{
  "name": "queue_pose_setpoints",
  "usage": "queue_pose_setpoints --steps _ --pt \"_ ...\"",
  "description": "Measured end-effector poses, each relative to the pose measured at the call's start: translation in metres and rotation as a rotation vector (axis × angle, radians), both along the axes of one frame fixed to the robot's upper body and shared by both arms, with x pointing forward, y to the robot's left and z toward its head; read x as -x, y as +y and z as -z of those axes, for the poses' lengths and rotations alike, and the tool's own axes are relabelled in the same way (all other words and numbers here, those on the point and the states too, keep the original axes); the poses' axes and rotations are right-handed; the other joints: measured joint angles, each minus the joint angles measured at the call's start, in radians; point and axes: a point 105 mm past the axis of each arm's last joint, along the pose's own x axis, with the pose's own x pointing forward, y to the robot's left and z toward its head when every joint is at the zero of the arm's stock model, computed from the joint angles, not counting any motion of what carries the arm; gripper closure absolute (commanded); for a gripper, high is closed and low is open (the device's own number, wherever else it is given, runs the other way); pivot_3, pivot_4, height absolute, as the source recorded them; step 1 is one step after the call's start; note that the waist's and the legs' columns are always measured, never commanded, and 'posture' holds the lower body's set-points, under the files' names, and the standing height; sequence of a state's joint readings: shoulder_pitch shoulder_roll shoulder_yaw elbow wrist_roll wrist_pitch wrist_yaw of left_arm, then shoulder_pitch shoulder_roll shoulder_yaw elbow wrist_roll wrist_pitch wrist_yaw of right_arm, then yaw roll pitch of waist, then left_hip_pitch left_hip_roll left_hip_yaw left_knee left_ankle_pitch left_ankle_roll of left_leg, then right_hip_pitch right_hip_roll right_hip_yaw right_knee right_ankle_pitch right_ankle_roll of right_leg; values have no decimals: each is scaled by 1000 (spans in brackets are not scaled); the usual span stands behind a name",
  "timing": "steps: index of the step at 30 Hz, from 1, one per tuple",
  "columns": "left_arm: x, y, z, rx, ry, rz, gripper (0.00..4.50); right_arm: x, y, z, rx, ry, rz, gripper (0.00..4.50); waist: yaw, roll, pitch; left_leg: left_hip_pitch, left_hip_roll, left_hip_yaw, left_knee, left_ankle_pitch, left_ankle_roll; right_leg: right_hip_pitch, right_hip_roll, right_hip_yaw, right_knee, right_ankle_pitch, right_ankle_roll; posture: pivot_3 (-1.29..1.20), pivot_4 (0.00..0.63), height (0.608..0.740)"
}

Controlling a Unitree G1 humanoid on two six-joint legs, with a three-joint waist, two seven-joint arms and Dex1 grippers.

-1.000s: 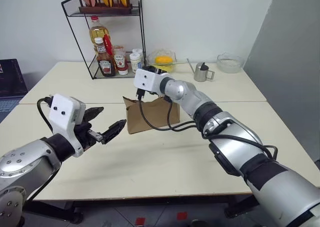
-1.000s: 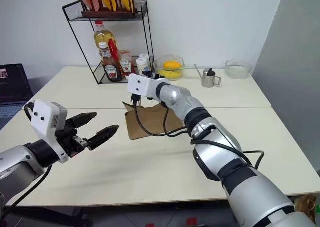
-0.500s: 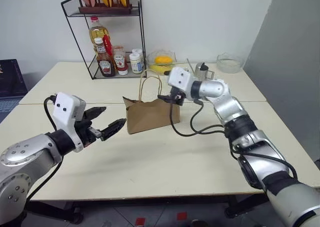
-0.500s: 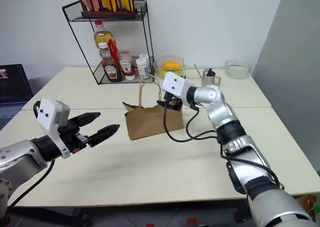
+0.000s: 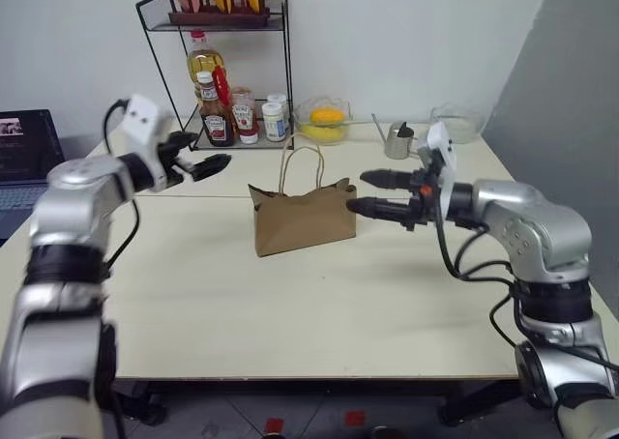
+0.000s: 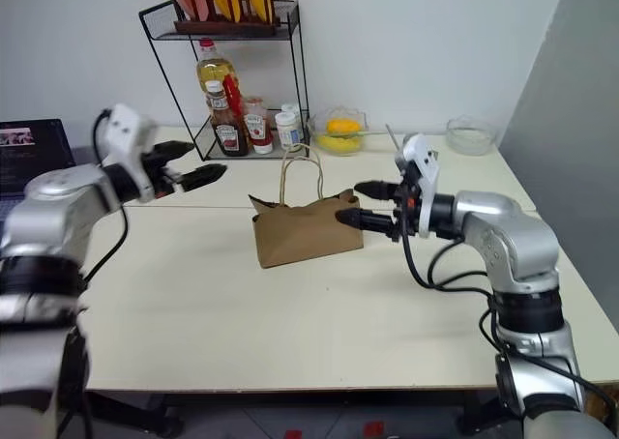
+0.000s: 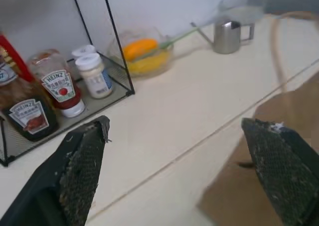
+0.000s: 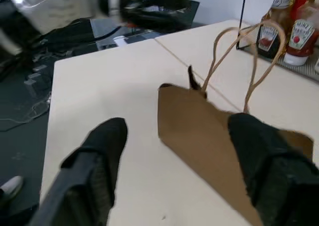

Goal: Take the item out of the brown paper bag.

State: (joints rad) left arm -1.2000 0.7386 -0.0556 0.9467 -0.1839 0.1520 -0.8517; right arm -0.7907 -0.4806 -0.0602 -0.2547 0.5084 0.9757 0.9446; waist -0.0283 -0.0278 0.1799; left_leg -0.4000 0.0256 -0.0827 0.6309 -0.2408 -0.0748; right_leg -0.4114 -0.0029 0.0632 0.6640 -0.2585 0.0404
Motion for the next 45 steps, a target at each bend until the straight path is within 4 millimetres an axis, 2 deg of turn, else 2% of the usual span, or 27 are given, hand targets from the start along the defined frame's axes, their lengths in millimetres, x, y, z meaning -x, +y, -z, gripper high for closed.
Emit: queue_pose_setpoints --steps 2,6,8,13,16,19,22,25,28,31,34,36,39,42,45 --pt "-12 -12 6 -57 12 -6 1549 10 2 0 2 -4 -3 2812 -7 0 0 0 0 0 -1 0 1 -1 0 0 0 0 0 0 150 740" --pt "-19 -34 26 -177 54 47 2940 25 5 -1 2 -14 -4 4390 -24 0 0 0 1 0 -1 -1 1 -2 1 1 1 0 0 0 150 740" --pt "-18 -40 40 -249 107 87 3553 29 2 5 26 -8 18 4500 -28 0 0 0 1 0 -1 -1 1 -2 1 1 1 0 0 0 150 740" --pt "-5 -45 69 -472 268 228 3553 26 -11 25 121 2 102 4500 -28 0 0 0 1 1 -1 -1 2 -2 1 1 1 0 0 0 150 740" --pt "2 -51 73 -478 321 303 3553 23 -12 27 139 -22 124 4500 -28 0 0 0 1 0 -1 -1 2 -2 1 1 1 0 1 0 150 740" --pt "12 -68 74 -501 355 435 3553 18 -15 29 155 -46 146 4500 -28 0 0 0 1 0 -1 -1 2 -1 1 1 1 0 1 0 150 740" --pt "25 -78 85 -511 385 538 3553 12 -17 32 164 -48 165 4500 -26 0 0 1 1 0 -1 -1 2 0 0 1 1 0 1 0 150 740" --pt "56 -93 112 -520 384 613 3553 6 -24 37 175 -45 185 4500 -27 2 -1 3 2 0 -1 -1 2 2 0 3 1 0 0 0 150 740" --pt "100 -114 149 -503 442 644 3553 0 -32 41 184 -40 220 4500 -21 2 -1 3 2 0 1 -1 2 3 0 2 3 0 0 0 150 740" --pt "121 -123 160 -447 455 575 3553 -1 -34 42 187 -48 224 4500 -7 2 -1 5 2 -1 5 -1 2 5 1 1 4 -1 2 0 150 740" --pt "126 -125 170 -411 437 485 3553 -2 -35 42 186 -51 223 4500 -5 2 -1 6 2 -1 5 -1 2 6 1 2 2 -3 5 0 150 740" --pt "126 -126 167 -382 408 450 3553 -3 -36 43 186 -46 220 4500 -5 2 -1 6 2 -1 5 -1 2 6 1 2 2 -2 4 0 150 740" --pt "125 -129 150 -299 365 446 3553 -3 -39 46 193 -40 222 4500 -4 2 -1 5 2 -1 5 -1 2 6 1 2 2 -1 1 0 150 740" --pt "122 -132 119 -212 286 481 3553 -3 -43 49 200 -28 228 4500 -4 2 -1 4 2 -1 5 -1 2 6 1 1 1 -1 1 0 150 740" --pt "135 -138 84 -141 215 592 3028 -1 -47 55 217 -12 222 4500 -4 2 -1 4 2 -1 4 -1 2 6 1 1 1 -1 1 0 150 740"
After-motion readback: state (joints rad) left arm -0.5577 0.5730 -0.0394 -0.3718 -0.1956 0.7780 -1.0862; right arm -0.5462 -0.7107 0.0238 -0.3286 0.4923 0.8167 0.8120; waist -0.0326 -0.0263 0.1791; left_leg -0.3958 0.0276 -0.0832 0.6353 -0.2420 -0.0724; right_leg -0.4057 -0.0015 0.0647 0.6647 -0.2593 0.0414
